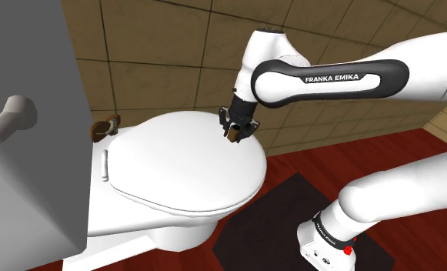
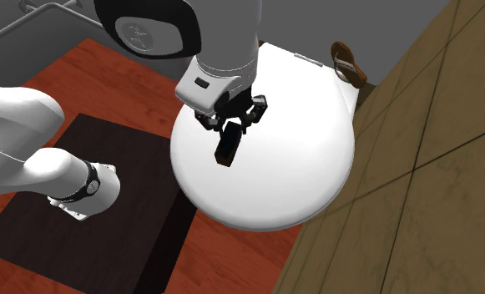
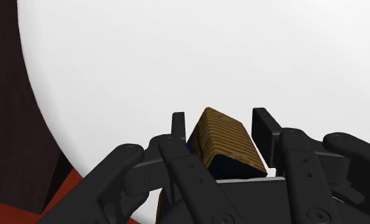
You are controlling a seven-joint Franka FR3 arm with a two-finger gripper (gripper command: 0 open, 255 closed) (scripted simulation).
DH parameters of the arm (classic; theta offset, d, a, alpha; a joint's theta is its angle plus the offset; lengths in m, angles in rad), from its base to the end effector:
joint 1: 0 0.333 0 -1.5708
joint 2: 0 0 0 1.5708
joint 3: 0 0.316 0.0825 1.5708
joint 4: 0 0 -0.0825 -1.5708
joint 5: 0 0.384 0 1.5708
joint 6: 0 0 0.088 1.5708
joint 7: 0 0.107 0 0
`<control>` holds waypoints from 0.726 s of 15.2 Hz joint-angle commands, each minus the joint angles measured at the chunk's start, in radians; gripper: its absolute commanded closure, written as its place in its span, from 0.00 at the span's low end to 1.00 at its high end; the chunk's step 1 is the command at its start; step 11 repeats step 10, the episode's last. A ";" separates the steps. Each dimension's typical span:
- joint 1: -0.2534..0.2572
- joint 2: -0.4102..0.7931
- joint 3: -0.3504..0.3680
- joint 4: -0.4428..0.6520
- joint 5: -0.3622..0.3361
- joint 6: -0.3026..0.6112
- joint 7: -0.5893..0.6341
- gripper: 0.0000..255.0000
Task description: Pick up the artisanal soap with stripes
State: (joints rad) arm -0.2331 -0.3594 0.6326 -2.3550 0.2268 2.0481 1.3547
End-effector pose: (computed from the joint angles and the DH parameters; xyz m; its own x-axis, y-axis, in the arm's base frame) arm 0.4092 0.1957 0.4396 0.4604 -0.8877 0.0081 -0.8877 -0.4604 0.0029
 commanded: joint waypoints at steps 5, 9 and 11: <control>0.002 -0.028 -0.019 0.058 0.002 -0.085 -0.005 1.00; 0.001 -0.039 -0.029 0.092 0.001 -0.129 -0.007 1.00; 0.001 -0.039 -0.029 0.092 0.000 -0.129 -0.007 1.00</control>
